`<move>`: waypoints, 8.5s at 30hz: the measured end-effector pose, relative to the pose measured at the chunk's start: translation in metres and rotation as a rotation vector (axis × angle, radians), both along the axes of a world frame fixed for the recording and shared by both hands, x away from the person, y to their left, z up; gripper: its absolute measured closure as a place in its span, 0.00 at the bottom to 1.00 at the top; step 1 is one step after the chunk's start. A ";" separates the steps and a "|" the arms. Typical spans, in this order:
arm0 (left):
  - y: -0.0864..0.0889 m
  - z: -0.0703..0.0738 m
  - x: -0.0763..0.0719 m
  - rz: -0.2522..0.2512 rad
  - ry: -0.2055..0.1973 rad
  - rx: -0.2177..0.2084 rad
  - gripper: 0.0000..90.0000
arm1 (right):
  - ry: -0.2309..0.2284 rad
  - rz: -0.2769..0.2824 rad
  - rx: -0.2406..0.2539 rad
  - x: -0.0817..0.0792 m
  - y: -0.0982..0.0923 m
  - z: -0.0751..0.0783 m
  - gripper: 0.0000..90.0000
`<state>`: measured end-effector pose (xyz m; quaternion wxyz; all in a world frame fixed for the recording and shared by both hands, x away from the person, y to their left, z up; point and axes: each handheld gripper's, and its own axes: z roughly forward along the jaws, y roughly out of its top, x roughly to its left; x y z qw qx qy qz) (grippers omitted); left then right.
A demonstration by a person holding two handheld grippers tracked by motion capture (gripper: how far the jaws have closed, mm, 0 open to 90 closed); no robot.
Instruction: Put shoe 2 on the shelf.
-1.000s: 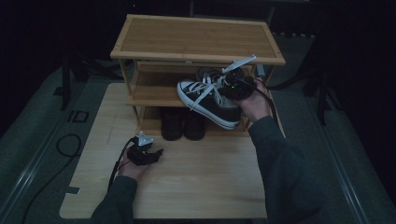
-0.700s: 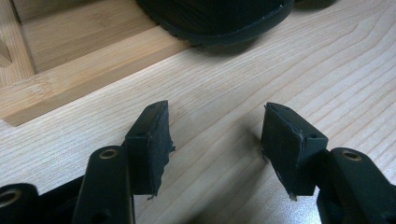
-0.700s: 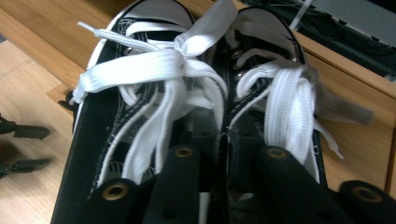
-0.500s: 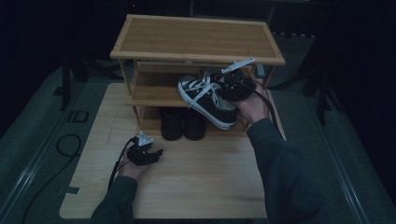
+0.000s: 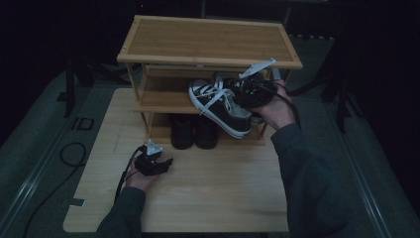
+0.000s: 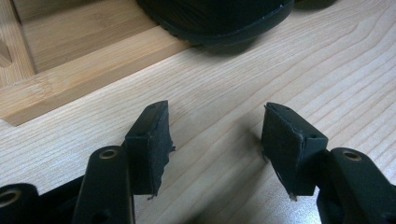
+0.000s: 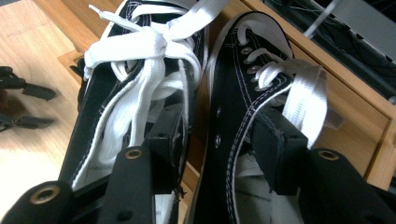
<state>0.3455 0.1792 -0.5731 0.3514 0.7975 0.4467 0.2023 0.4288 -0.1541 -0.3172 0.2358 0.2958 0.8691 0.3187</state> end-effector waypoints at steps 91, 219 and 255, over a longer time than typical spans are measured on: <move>-0.014 0.083 0.005 -0.057 -0.012 -0.041 0.79 | 0.081 0.304 0.147 -0.059 -0.093 -0.062 1.00; -0.058 0.177 0.079 -0.008 -0.169 0.072 1.00 | 0.055 0.480 0.166 -0.068 -0.049 -0.065 1.00; -0.060 0.178 0.078 0.009 -0.158 0.093 1.00 | -0.027 0.509 0.211 -0.060 0.012 -0.065 1.00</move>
